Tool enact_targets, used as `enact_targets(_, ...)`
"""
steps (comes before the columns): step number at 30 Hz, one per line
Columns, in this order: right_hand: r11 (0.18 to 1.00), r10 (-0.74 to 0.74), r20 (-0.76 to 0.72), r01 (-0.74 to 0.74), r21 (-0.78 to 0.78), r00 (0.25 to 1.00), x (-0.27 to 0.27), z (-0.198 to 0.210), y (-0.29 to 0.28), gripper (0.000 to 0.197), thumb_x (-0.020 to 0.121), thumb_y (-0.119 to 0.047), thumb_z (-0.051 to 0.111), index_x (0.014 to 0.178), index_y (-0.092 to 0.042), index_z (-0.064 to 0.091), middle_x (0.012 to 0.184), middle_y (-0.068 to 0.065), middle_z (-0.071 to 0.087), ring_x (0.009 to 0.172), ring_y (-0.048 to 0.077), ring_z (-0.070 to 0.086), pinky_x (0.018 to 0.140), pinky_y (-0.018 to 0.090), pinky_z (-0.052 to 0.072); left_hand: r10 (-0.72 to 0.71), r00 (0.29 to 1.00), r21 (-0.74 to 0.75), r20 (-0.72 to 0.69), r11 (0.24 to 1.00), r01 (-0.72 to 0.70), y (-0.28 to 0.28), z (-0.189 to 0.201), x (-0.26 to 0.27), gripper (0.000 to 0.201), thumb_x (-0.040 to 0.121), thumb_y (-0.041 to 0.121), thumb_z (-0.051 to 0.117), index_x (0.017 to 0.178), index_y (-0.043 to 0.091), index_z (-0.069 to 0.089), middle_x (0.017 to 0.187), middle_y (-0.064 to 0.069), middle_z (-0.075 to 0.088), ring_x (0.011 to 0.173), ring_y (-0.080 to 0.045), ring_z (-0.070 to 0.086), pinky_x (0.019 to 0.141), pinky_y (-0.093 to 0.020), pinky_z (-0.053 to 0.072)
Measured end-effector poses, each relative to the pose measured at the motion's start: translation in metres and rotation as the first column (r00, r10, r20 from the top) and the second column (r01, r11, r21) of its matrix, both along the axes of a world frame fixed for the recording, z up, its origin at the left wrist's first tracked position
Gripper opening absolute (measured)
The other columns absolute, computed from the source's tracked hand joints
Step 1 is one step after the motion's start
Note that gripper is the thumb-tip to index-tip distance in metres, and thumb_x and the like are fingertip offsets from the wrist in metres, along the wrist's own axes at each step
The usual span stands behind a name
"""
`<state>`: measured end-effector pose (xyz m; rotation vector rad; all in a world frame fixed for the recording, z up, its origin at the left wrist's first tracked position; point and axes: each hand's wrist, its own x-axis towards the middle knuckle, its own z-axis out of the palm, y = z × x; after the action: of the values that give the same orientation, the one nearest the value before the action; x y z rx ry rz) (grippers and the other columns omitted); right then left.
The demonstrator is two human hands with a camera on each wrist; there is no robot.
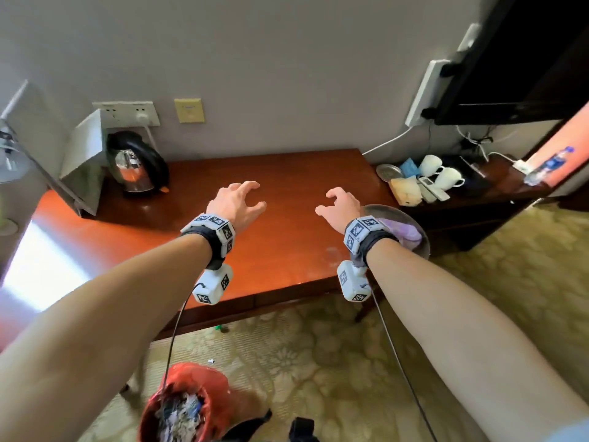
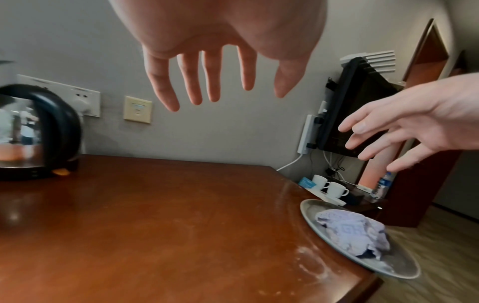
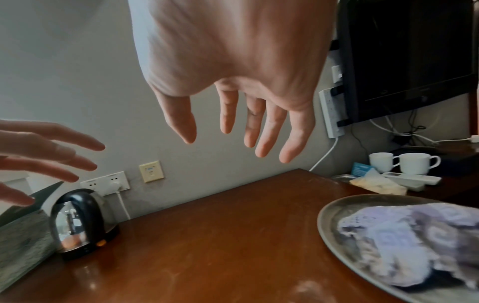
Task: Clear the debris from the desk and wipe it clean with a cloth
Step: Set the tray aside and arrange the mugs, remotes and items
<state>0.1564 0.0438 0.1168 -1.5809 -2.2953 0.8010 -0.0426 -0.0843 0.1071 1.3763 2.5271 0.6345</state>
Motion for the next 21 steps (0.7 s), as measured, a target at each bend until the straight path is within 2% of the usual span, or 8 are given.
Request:
enact_targets(5, 1.000, 0.008, 0.039, -0.009, 0.012, 0.999, 0.087, 0.003, 0.053, 0.044, 0.088, -0.035, 0.062, 0.129, -0.022, 0.052, 0.127, 0.005, 0.054, 0.110, 0.024, 0.055, 0.081, 0.030, 0.040, -0.040, 0.999, 0.006, 0.030, 0.999, 0.040, 0.064, -0.002, 0.080, 0.050, 0.088, 0.054, 0.052, 0.135, 0.040, 0.045, 0.140, 0.000, 0.049, 0.121, -0.025, 0.050, 0.093, -0.044, 0.048)
enact_targets(10, 0.998, -0.058, 0.049, 0.058, 0.005, 0.997, 0.164, 0.002, 0.096, 0.041, 0.087, -0.038, 0.062, 0.124, -0.024, 0.054, 0.123, 0.003, 0.056, 0.109, 0.025, 0.055, 0.082, 0.030, 0.038, -0.135, 0.990, 0.001, 0.034, 0.991, 0.135, 0.128, 0.000, 0.156, 0.048, 0.089, 0.054, 0.052, 0.134, 0.039, 0.046, 0.139, -0.003, 0.050, 0.121, -0.026, 0.051, 0.092, -0.044, 0.049)
enact_targets(13, 0.995, -0.095, 0.060, 0.095, -0.006, 0.994, 0.205, -0.002, 0.122, 0.040, 0.087, -0.042, 0.060, 0.123, -0.025, 0.055, 0.121, 0.002, 0.055, 0.109, 0.026, 0.055, 0.082, 0.032, 0.040, -0.191, 0.981, 0.017, 0.026, 0.982, 0.190, 0.169, 0.001, 0.196, 0.046, 0.089, 0.053, 0.052, 0.132, 0.036, 0.050, 0.138, -0.003, 0.052, 0.123, -0.025, 0.050, 0.094, -0.041, 0.047)
enact_targets(17, 0.985, -0.169, 0.073, 0.172, -0.033, 0.983, 0.252, -0.009, 0.159, 0.042, 0.087, -0.044, 0.059, 0.126, -0.026, 0.054, 0.127, 0.004, 0.054, 0.113, 0.027, 0.054, 0.090, 0.036, 0.043, -0.277, 0.960, 0.047, 0.035, 0.960, 0.276, 0.222, -0.003, 0.242, 0.044, 0.090, 0.052, 0.052, 0.130, 0.035, 0.052, 0.138, -0.004, 0.053, 0.124, -0.025, 0.050, 0.095, -0.041, 0.046)
enact_targets(21, 0.976, -0.211, 0.102, 0.215, -0.032, 0.972, 0.286, -0.019, 0.201, 0.039, 0.091, -0.044, 0.056, 0.125, -0.026, 0.054, 0.128, 0.004, 0.054, 0.113, 0.028, 0.055, 0.085, 0.033, 0.042, -0.323, 0.945, 0.026, 0.059, 0.947, 0.321, 0.274, -0.013, 0.272, 0.044, 0.091, 0.052, 0.050, 0.131, 0.034, 0.052, 0.138, -0.004, 0.053, 0.121, -0.027, 0.052, 0.095, -0.042, 0.048)
